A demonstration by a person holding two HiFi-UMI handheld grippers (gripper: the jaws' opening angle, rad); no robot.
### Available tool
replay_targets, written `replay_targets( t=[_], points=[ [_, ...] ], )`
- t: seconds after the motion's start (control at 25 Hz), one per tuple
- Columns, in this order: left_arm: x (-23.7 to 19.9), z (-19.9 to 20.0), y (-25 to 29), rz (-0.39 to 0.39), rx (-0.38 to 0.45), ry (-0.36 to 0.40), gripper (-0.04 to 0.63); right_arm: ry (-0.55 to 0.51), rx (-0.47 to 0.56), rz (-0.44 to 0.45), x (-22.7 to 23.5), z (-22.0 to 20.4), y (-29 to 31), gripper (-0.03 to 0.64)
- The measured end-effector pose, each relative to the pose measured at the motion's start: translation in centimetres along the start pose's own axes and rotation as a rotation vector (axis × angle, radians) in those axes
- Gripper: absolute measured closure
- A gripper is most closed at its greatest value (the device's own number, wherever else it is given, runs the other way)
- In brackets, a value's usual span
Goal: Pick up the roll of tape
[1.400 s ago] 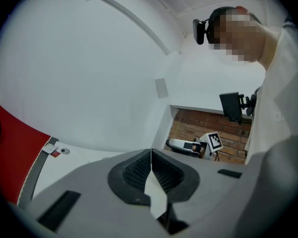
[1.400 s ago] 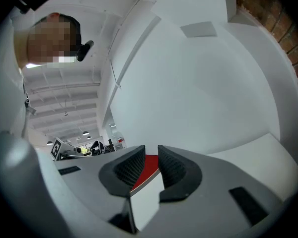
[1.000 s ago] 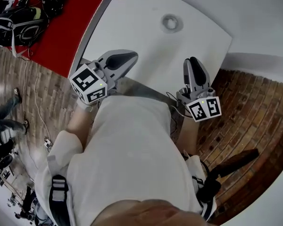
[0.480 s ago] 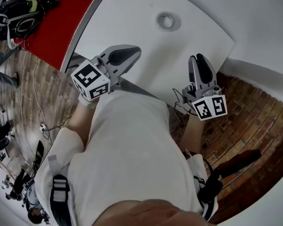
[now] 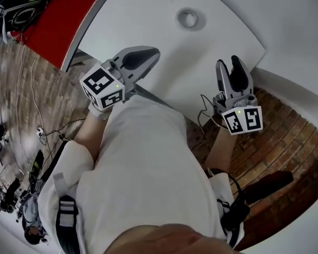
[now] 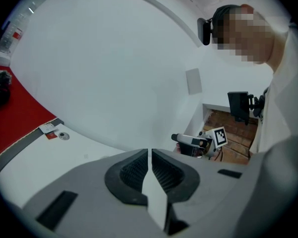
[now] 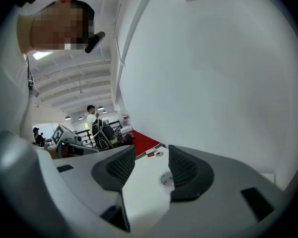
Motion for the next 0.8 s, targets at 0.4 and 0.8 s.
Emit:
replay_targets(
  t=[0.4, 0.8],
  points=[
    [-2.6, -2.7, 0.9, 0.011, 0.04, -0.097, 0.586, -0.175, -0.144, -0.05, 0.1, 0.4, 3.1, 0.413],
    [-7.0, -6.0, 1.6, -0.014, 0.083, -0.225, 0.584, -0.272, -0.306, -0.048, -0.9, -0.5, 9.1, 0.391]
  ],
)
Point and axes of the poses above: the fingertips, and each gripper's own axes: y forward along the fingers, x to its right, z out of its top, the point moved 8 cm from there along -y, backward along the fingers, and after that the axes turned 14 degrees about y, right-handed, at the moved point
